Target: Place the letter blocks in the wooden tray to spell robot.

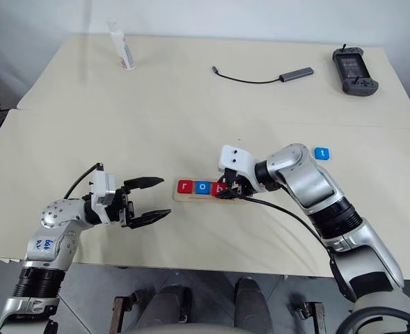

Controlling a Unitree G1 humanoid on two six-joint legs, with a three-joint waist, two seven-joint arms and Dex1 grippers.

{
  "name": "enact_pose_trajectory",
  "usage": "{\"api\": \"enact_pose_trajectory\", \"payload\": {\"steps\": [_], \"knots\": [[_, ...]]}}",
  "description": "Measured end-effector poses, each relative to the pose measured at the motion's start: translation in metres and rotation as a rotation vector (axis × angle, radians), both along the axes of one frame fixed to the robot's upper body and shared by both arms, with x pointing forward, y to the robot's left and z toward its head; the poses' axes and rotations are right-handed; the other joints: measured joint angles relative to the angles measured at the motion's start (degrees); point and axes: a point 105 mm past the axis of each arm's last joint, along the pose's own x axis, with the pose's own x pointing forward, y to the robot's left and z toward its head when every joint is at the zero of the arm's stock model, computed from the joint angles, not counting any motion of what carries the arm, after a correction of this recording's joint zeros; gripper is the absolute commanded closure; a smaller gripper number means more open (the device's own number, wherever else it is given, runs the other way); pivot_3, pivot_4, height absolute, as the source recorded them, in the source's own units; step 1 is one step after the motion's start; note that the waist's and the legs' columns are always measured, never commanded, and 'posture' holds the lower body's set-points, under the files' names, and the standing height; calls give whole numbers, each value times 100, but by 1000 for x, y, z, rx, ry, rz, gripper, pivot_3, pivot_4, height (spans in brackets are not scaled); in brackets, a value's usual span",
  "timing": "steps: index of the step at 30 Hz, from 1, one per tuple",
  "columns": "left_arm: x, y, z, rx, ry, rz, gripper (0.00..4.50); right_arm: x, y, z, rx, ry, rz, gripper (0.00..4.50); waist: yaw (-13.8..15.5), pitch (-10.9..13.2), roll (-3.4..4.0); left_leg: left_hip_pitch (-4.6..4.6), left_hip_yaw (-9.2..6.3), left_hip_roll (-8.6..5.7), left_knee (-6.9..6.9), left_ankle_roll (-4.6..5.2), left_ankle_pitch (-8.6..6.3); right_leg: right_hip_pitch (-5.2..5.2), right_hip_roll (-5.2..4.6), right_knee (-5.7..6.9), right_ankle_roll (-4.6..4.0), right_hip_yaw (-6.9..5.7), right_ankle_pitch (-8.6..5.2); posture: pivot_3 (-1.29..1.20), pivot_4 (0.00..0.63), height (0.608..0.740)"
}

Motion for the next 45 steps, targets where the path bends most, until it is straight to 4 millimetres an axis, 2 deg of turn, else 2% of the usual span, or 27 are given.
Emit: {"api": "enact_pose_trajectory", "payload": {"steps": [5, 8, 9, 10, 12, 17, 21, 29, 45], "knots": [[-2, 1, -3, -2, 7, 18, 0, 2, 0, 3, 6, -20, -3, 400, -17, 0, 0, 0, 1, 1, 0, 0, 0, 0, 2, 4, 0, 0, 0, 0, 150, 740], [-3, 1, -4, -2, 11, 26, 0, -4, -3, 18, 38, -33, 8, 400, 3, 0, 0, 0, 0, 4, 0, 0, 0, -1, 0, 3, 0, 0, 0, 0, 150, 740], [-3, 1, -3, -2, 9, 26, 0, -7, -6, 23, 49, -38, 6, 702, 9, 0, 0, 0, -1, 4, -1, 0, 0, 0, -1, 2, 0, 0, 0, 0, 150, 740], [-3, 1, -3, -2, 6, 27, 0, -8, -10, 26, 62, -37, -2, 822, 15, 0, 0, 0, -3, 3, -1, 0, 0, 4, -1, 1, 0, -2, 0, 0, 150, 740], [-3, 0, -2, -2, 5, 28, 0, -11, -16, 24, 67, -17, -23, 1360, 20, 0, -1, 0, -4, 3, -2, 1, -1, 6, -1, 1, 0, -3, 0, 0, 150, 740], [-2, 0, -1, -3, 1, 30, 0, -15, -30, 4, 52, 31, -94, 3026, 10, 0, -1, 0, -1, -2, -3, 1, 0, 5, 0, 0, 0, -2, 0, 0, 150, 740], [-2, 0, 0, -3, 0, 31, 0, -12, -33, -2, 47, 33, -130, 4419, -12, 0, 0, 1, 2, 1, -2, -1, 1, 1, 5, -1, 0, 0, 0, 0, 150, 740], [-2, 0, 0, -2, 8, 36, 0, -10, -17, -8, 66, 53, -129, 4467, 2, 0, 0, 1, 1, 1, -1, -1, 1, 1, 3, 1, 0, 0, 0, 0, 150, 740], [-1, -1, 1, -3, 2, 40, 0, -4, 8, -1, 109, 17, -130, 4467, 3, 0, 0, 1, 0, 0, -2, -1, 1, 0, 2, 4, 0, -1, 0, 0, 150, 740]]}}
